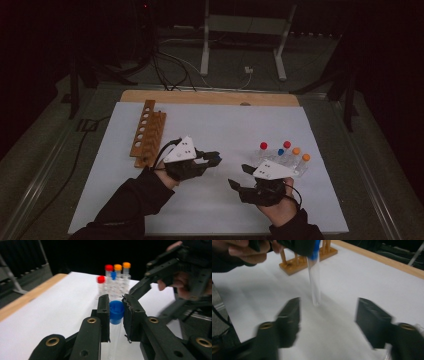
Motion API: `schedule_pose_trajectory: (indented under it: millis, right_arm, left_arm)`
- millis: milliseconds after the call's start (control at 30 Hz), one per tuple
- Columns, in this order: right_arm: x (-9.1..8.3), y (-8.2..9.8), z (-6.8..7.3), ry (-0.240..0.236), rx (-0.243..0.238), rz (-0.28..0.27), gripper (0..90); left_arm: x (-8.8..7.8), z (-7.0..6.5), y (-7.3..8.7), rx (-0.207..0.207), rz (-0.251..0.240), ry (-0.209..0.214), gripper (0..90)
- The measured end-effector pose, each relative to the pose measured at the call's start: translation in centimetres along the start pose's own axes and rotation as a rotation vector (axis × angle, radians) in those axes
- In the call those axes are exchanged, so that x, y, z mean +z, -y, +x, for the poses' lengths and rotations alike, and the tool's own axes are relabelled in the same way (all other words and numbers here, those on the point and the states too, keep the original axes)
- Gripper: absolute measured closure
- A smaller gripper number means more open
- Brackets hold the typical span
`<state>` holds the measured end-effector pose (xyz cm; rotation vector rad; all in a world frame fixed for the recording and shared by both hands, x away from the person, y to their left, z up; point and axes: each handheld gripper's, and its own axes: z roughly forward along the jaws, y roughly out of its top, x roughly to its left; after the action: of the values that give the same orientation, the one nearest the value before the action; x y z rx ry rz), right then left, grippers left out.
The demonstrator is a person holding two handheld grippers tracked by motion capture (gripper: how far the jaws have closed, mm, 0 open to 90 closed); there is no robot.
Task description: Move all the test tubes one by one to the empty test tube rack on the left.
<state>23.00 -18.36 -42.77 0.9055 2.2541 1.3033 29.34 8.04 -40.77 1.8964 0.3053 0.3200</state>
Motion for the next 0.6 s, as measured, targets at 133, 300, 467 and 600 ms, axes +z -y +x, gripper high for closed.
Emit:
schedule_pose_trajectory:
  millis: [133,300,467,600]
  right_arm:
    - [-0.3,0.0,-0.1,-0.014,0.008,-0.033,10.9]
    - [-0.5,0.0,-0.2,-0.035,0.005,-0.053,0.6]
    - [-0.7,0.0,-0.3,-0.043,0.018,-0.078,0.0]
    - [-0.8,0.0,-0.4,-0.039,0.017,-0.085,0.0]
  left_arm:
    - [-1.3,1.4,-0.6,-0.011,-0.004,-0.056,77.7]
    - [-3.6,4.4,-1.2,-0.031,0.007,-0.172,77.8]
    - [-5.1,6.8,-1.4,-0.054,0.014,-0.248,77.8]
    - [-6.2,8.9,-1.4,-0.088,0.007,-0.311,77.7]
